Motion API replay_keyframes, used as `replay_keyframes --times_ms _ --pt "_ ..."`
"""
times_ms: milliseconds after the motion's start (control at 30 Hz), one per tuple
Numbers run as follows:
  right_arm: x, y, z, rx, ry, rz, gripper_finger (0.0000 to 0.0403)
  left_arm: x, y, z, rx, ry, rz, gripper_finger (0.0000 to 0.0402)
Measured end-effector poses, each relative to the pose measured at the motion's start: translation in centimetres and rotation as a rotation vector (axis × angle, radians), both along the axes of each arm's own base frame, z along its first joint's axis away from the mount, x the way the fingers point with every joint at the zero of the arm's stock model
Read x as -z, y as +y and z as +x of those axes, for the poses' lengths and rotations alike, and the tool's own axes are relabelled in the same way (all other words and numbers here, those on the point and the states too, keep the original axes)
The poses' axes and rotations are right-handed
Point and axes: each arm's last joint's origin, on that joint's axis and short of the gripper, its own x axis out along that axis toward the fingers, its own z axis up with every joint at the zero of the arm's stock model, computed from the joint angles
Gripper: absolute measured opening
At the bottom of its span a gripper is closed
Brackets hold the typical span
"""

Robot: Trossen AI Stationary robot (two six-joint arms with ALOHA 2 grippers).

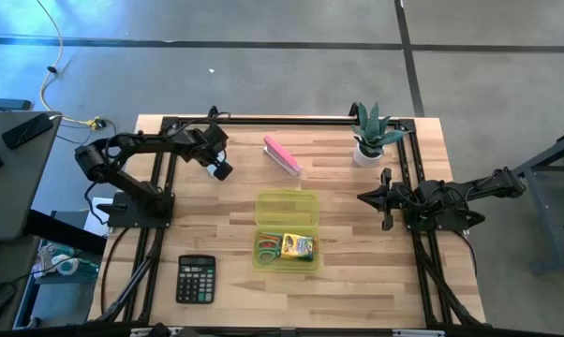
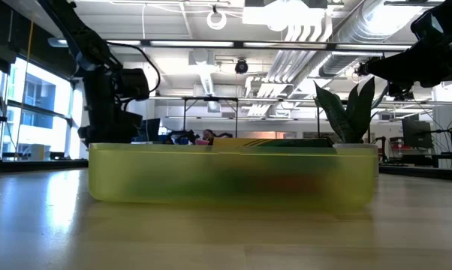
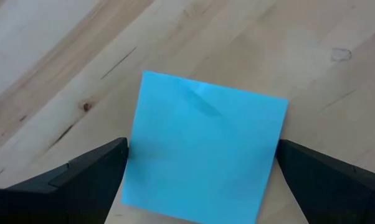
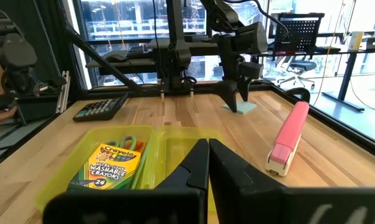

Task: Pack school essentials
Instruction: Put the blue sticky notes into the yellow supply box

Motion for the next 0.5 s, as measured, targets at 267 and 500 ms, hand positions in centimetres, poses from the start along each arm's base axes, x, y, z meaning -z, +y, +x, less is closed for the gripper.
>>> replay_keyframes --times_ms 267,500 --pt "0.0 0.0 0.0 0.0 0.0 0.0 0.0 0.16 -0.15 0.36 -0.04 0.017 0.019 0.04" --pt "0.0 0.0 0.0 0.0 0.0 0.0 0.0 0.25 -0.25 0.3 -0.067 -0.016 -0.025 0.0395"
